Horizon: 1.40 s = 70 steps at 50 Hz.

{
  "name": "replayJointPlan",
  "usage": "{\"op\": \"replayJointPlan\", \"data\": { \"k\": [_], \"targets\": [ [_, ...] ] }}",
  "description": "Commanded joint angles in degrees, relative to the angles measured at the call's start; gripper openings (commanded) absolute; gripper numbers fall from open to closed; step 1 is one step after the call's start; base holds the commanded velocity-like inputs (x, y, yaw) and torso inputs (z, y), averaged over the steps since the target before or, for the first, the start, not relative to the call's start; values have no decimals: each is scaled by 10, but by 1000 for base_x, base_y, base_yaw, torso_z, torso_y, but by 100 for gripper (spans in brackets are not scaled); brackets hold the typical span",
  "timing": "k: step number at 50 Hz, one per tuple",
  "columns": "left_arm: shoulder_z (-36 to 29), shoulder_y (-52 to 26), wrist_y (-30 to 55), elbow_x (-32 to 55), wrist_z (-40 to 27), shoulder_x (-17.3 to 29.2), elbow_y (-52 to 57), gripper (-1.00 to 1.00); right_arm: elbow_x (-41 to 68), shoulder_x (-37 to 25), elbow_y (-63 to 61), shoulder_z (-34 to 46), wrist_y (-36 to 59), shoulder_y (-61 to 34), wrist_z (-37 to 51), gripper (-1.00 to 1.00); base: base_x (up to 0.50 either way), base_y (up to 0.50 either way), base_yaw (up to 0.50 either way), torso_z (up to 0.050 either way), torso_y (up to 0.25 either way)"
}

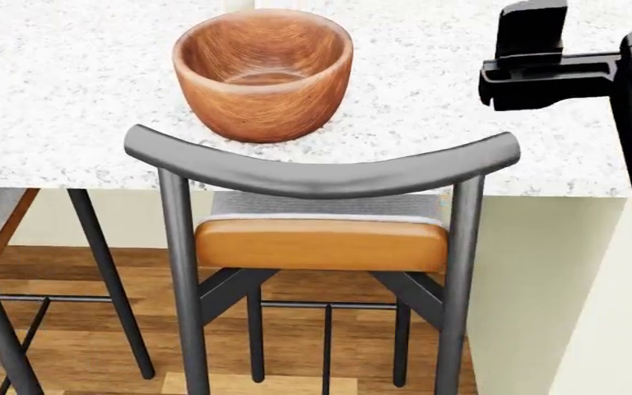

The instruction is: Place the cup inside the bowl on the dining table and move the bowl to any counter.

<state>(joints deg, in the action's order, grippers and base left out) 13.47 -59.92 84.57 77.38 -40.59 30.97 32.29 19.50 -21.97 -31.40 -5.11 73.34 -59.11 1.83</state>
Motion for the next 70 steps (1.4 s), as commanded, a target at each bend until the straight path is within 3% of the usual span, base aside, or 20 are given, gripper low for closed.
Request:
{"op": "replayJointPlan", "data": {
  "k": [1,5,10,13,26,38,70],
  "targets": [
    [-60,-195,28,111,-70,93,-122,100,11,-45,84,39,68,-166,-24,100,0,0,0,0,0],
    [-70,-173,5,76,-41,95,-131,100,2,-56,109,58,48,-159,-25,100,0,0,0,0,0],
    [-96,-224,8,76,-39,94,-149,100,-2,-69,104,60,46,-146,-24,100,51,14,0,0,0],
    [-114,-215,5,63,-24,96,-142,100,-5,-70,109,67,33,-143,-23,100,255,82,0,0,0],
    [-112,-235,-3,97,-59,96,-178,100,0,-78,96,79,37,-138,-27,100,418,339,0,0,0],
    [-124,-242,-19,97,-51,98,-178,100,0,-88,103,93,36,-146,-31,100,448,345,0,0,0],
    [-145,-254,-35,134,-71,118,-171,100,6,-92,106,102,31,-147,-34,100,500,69,0,0,1]
  ]
}}
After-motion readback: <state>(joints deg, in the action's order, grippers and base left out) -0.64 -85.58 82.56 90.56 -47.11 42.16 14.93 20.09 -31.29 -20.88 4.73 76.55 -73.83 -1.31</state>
